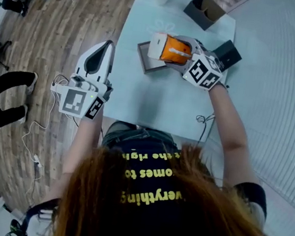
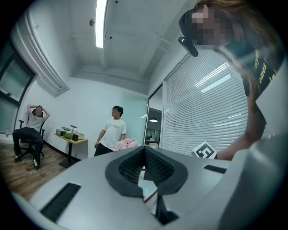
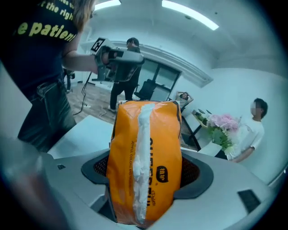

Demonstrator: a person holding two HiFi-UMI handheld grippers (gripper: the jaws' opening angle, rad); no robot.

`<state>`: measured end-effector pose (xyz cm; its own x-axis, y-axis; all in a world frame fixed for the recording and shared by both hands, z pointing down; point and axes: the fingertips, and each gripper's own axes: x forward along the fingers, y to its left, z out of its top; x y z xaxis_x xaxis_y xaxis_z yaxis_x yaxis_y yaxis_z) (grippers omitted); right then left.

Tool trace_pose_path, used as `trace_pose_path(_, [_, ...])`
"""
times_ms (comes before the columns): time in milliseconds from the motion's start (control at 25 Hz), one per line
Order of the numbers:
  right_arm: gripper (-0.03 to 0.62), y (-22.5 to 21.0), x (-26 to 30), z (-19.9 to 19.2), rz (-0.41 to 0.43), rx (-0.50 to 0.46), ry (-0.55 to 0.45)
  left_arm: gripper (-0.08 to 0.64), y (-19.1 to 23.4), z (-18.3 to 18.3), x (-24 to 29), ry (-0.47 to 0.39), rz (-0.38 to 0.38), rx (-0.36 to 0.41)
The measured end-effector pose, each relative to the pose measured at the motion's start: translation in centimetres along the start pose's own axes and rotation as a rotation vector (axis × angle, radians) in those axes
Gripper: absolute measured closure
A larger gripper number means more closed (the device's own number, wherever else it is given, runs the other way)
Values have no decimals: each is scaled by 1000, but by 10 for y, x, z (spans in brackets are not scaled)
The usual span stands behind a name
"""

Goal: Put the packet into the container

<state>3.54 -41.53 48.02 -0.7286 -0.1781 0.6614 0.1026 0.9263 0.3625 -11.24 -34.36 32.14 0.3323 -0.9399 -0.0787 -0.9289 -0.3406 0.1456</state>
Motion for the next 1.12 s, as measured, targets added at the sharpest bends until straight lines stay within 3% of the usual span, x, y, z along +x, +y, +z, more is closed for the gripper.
trace_pose_path(240, [209,11,25,-21,144,-204,126,558,10,-7,-11,11,42,-10])
trace_pose_path(440, [209,24,38,-39,256,-316,214,558,13,-7,-20,10,65,-4])
trace_pose_path(1120, [209,35,80,-72,489,-321,341,558,23,-17,-36,30,124,-13])
